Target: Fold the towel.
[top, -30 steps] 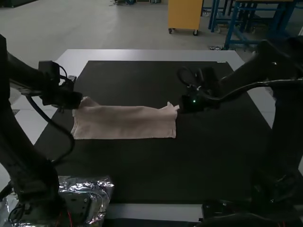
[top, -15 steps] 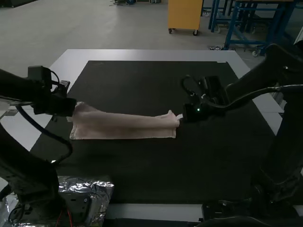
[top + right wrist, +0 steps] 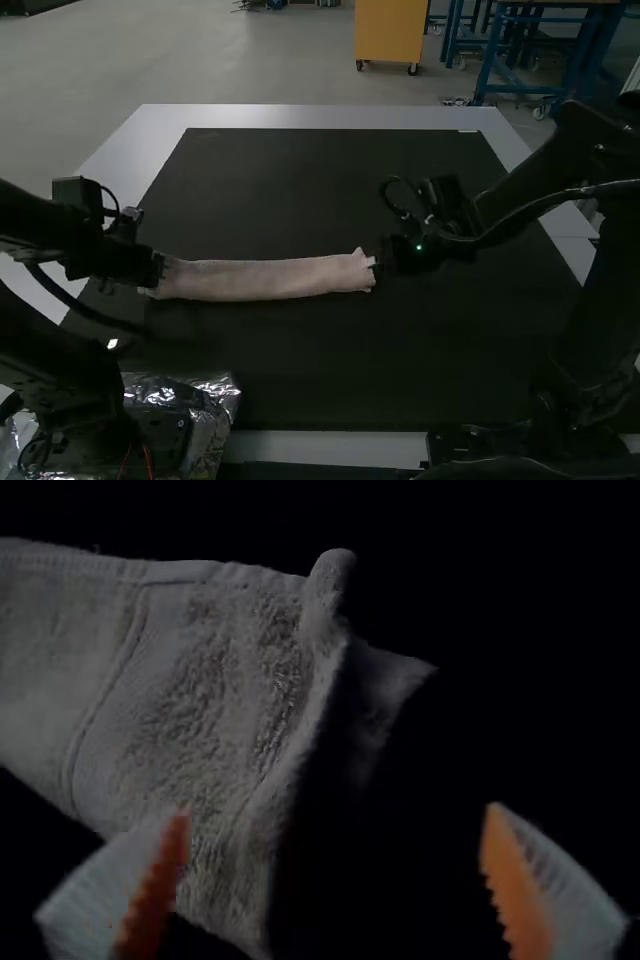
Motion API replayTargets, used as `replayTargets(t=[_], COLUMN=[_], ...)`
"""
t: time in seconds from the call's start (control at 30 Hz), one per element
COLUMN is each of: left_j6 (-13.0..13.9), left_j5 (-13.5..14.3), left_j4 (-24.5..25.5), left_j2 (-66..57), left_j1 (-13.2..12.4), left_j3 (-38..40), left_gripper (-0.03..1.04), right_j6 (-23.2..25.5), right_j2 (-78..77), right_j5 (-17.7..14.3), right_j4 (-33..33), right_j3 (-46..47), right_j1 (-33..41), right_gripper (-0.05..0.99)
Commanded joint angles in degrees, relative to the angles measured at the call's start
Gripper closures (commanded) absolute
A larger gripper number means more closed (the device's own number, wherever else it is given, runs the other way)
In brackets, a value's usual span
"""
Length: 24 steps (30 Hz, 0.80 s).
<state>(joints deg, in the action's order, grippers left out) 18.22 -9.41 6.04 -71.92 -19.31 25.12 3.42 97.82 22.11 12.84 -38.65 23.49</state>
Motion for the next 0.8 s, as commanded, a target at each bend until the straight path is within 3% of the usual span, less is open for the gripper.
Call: replayTargets(t=[0.0, 0.23, 0.77], left_j6=[1.9, 1.2, -0.6], left_j5=[0.8, 0.7, 0.4], left_j4=[-1.6, -3.1, -3.3], left_j2=[1.3, 1.8, 2.0], left_j1=[-0.9, -2.6, -2.6], left_j3=[1.2, 4.1, 5.8], left_gripper=[0.03, 0.04, 0.04], right_j6=[0.4, 0.5, -0.3], right_j2=[-1.3, -0.9, 5.9], right_j5=[-0.9, -1.8, -3.5], right_j4=[0.3, 0.3, 3.3], right_j3=[-1.6, -3.7, -4.8], right_j1=[0.2, 1.4, 3.1], right_gripper=[0.05, 0.04, 0.04])
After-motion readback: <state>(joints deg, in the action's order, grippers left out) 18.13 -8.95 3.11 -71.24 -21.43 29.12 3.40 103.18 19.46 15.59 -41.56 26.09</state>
